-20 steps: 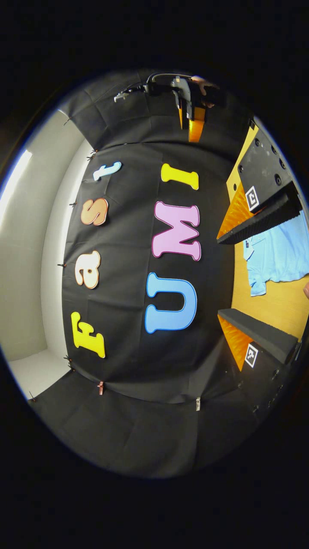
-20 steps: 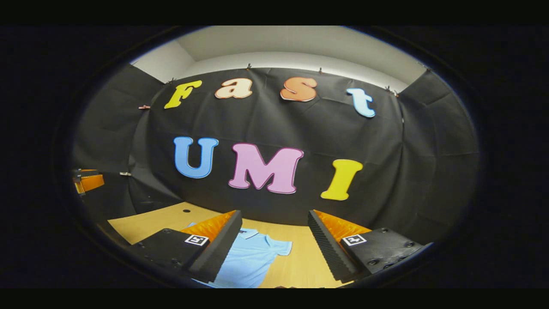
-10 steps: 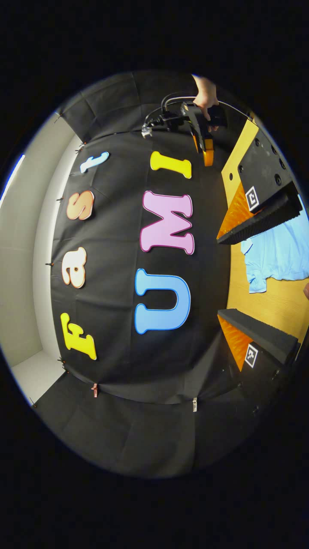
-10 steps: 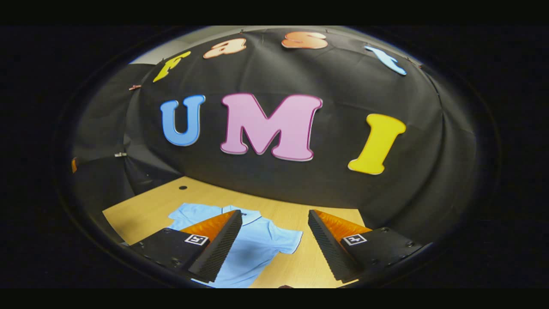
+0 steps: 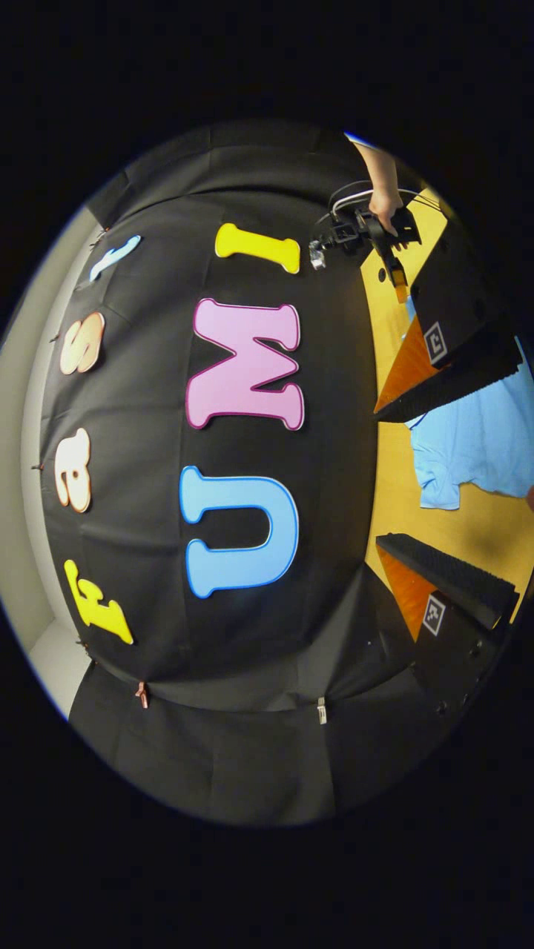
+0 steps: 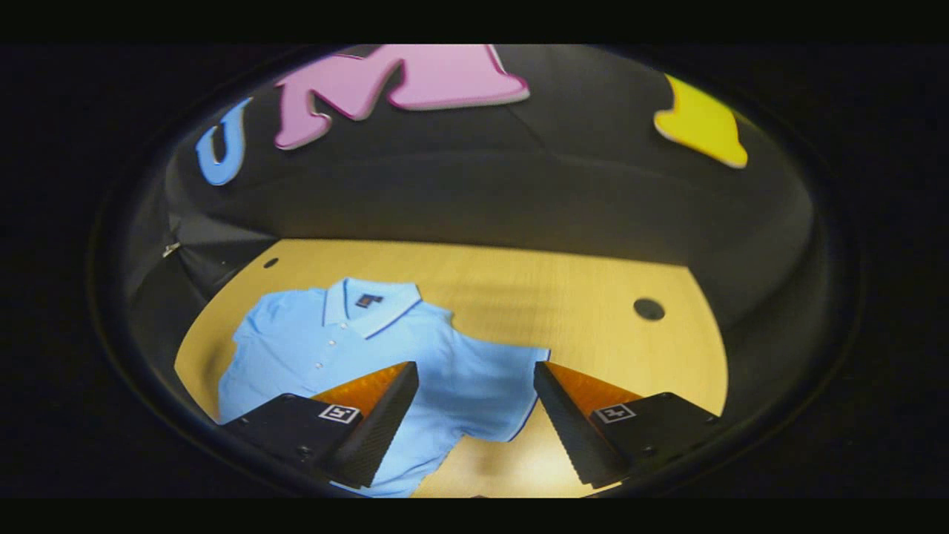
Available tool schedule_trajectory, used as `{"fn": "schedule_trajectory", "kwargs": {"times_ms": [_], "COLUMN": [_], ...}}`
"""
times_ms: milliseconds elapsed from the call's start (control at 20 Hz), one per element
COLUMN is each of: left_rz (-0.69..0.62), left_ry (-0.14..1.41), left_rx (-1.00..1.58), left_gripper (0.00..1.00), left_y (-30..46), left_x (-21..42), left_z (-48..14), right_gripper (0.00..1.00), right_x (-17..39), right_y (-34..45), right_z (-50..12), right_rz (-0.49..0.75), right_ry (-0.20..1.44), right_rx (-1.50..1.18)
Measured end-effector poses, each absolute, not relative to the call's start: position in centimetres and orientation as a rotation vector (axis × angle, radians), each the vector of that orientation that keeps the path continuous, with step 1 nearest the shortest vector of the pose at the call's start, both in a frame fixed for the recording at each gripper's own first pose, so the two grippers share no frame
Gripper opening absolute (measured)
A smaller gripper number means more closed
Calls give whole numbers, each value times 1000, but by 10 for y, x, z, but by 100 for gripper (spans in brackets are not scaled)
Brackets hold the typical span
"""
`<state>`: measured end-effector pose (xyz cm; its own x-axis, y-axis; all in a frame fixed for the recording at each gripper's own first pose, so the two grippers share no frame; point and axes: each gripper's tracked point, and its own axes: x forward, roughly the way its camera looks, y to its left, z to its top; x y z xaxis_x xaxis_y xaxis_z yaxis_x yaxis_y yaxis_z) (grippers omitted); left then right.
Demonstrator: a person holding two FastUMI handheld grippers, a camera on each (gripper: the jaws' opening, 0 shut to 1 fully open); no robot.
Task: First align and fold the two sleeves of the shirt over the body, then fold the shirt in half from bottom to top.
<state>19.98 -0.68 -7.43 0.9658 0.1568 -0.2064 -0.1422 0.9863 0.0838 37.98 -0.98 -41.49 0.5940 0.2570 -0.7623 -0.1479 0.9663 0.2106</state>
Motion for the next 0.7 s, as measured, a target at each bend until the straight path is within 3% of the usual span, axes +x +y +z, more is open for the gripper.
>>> {"fn": "schedule_trajectory", "kwargs": {"times_ms": [300,450,650,700], "left_rz": [128,130,122,118], "left_ry": [268,294,313,312], "left_rx": [91,61,56,55], "left_gripper": [96,97,96,97], "left_y": [-36,-42,-43,-42], "left_x": [248,256,259,259], "left_z": [-99,-109,-116,-115], "right_gripper": [97,81,19,19], "right_x": [385,397,398,399], "right_y": [-26,-35,-42,-41], "right_z": [-475,-477,-483,-481], "right_rz": [178,143,108,107], "right_ry": [1019,978,981,973], "right_rx": [206,157,115,124]}}
